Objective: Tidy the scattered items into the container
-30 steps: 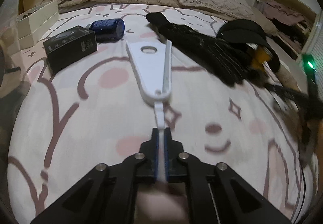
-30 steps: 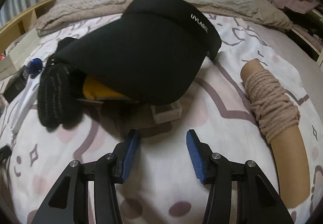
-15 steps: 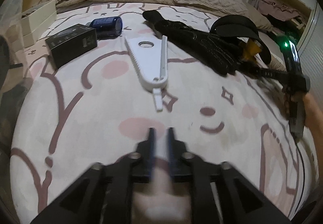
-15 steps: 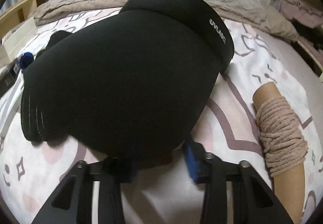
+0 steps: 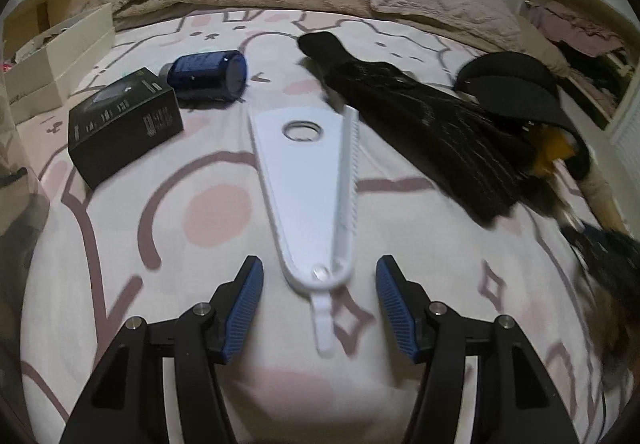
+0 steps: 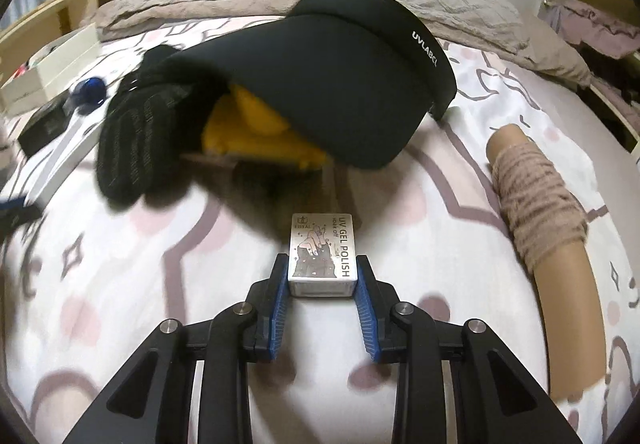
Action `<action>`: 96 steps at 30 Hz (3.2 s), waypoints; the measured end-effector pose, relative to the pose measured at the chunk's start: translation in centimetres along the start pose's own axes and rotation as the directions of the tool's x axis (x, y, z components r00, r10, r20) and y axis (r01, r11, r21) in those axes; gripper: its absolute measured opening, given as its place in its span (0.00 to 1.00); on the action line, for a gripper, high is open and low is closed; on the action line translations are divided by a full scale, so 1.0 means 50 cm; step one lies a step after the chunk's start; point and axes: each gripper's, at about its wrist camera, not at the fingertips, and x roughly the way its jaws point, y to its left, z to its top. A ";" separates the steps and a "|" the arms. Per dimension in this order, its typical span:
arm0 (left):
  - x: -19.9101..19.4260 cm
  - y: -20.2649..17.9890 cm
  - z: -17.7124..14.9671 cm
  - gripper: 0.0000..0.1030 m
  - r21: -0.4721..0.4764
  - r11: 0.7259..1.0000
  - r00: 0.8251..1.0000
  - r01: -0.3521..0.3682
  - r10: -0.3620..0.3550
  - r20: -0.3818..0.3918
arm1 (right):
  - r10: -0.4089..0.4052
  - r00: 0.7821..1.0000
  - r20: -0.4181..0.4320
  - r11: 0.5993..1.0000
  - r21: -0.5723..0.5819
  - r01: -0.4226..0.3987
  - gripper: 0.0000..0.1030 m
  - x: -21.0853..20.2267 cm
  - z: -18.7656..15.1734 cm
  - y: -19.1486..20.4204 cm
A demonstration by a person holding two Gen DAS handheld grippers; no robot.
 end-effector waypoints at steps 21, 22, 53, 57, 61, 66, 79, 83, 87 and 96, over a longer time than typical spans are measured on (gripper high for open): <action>-0.052 0.005 -0.067 0.44 0.057 0.998 1.000 0.003 -0.002 -0.014 | 0.145 0.987 -0.074 0.987 -0.059 -0.149 0.31 -0.149 -0.151 0.104; -0.061 0.005 -0.078 0.44 0.059 0.998 1.000 0.008 -0.007 -0.017 | 0.152 0.986 -0.072 0.986 -0.060 -0.156 0.31 -0.156 -0.158 0.111; -0.219 0.012 -0.299 0.98 0.077 0.997 0.999 0.021 -0.019 -0.028 | 0.152 0.988 -0.015 0.966 -0.209 -0.152 0.61 -0.261 -0.278 0.223; -0.219 0.009 -0.300 0.98 0.088 0.996 1.000 0.011 -0.009 -0.020 | 0.102 0.995 -0.005 0.968 -0.228 -0.101 0.67 -0.258 -0.276 0.206; -0.215 0.008 -0.285 0.98 0.105 0.994 1.000 0.012 -0.009 -0.028 | 0.073 0.997 -0.014 0.979 -0.192 -0.075 0.67 -0.249 -0.270 0.173; -0.198 0.007 -0.241 0.98 0.102 0.995 0.999 0.014 -0.010 -0.039 | 0.045 0.999 -0.029 0.993 -0.107 -0.047 0.67 -0.233 -0.258 0.119; -0.092 -0.032 -0.134 0.98 0.109 0.994 0.989 0.014 0.002 -0.145 | 0.073 0.996 -0.041 0.996 0.046 -0.071 0.80 -0.209 -0.253 0.048; -0.064 -0.036 -0.120 0.98 0.109 0.994 0.985 -0.020 0.038 -0.166 | 0.072 0.997 -0.033 0.997 0.043 -0.070 0.80 -0.211 -0.253 0.049; -0.051 -0.036 -0.108 0.98 0.085 0.996 0.982 -0.040 0.055 -0.182 | 0.119 0.993 -0.024 0.992 0.050 -0.118 0.80 -0.222 -0.255 0.053; -0.052 -0.036 -0.100 0.89 0.101 0.994 0.984 -0.042 0.059 -0.170 | 0.208 0.978 -0.018 0.977 0.046 -0.207 0.80 -0.237 -0.251 0.106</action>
